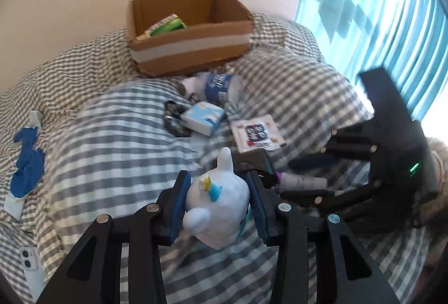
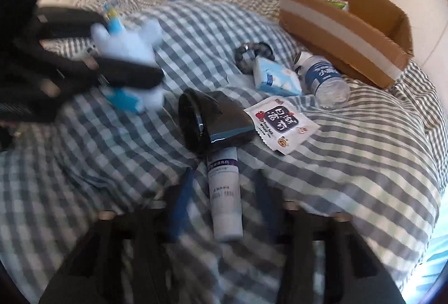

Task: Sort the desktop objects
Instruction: 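Grasp the white plush toy with the left gripper while the right gripper grasps the white tube, then carry the plush toy and white tube into the cardboard box and release both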

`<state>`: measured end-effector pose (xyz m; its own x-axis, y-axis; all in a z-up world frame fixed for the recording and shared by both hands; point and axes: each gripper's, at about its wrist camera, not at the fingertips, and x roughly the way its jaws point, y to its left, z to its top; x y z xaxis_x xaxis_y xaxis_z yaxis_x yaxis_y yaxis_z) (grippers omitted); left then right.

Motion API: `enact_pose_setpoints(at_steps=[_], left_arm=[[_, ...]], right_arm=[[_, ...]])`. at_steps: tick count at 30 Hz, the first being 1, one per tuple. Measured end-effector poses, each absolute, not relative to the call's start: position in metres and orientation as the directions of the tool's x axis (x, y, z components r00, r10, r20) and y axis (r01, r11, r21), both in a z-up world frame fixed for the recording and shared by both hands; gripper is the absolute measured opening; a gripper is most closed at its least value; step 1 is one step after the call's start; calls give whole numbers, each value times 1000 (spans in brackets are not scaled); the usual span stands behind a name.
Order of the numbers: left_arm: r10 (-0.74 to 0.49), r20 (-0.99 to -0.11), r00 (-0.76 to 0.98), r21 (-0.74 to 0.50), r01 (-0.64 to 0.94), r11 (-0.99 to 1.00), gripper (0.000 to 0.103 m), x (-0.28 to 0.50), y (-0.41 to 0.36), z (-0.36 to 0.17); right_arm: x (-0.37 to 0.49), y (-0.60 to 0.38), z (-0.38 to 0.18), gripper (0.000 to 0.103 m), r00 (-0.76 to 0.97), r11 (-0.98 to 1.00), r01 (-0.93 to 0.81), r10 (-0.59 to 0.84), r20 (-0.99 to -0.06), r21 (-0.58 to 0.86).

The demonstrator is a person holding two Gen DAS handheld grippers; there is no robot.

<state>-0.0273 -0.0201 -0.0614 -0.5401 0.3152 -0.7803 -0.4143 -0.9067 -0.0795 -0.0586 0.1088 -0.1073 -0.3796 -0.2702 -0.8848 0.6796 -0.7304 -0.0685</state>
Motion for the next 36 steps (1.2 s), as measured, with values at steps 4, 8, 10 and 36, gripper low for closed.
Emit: enact_pose_setpoints(at_steps=[4,8,10,36], left_arm=[[314,-790,-526,-101,-393,-914,42,-32,-27,-66],[308,-794,-525,-104,-381,-919,42,-33,-30,-68],[306,-793,-527,-106,-375,-921,42,-35,-33,-67],[283,-722,-631,-45,-366,-930,42,-125,-20,-15]], right_arm=[[-63,99,-128,35,-349,-712,696,-220,-911,-94],[-61,99,-131,25,-356,-707,696,-191,-915,-123],[-60,104,-124,25,-373,-723,680,-193,-908,-125],[-133,163,14,15,-671,-867,462,-206,-713,-184]])
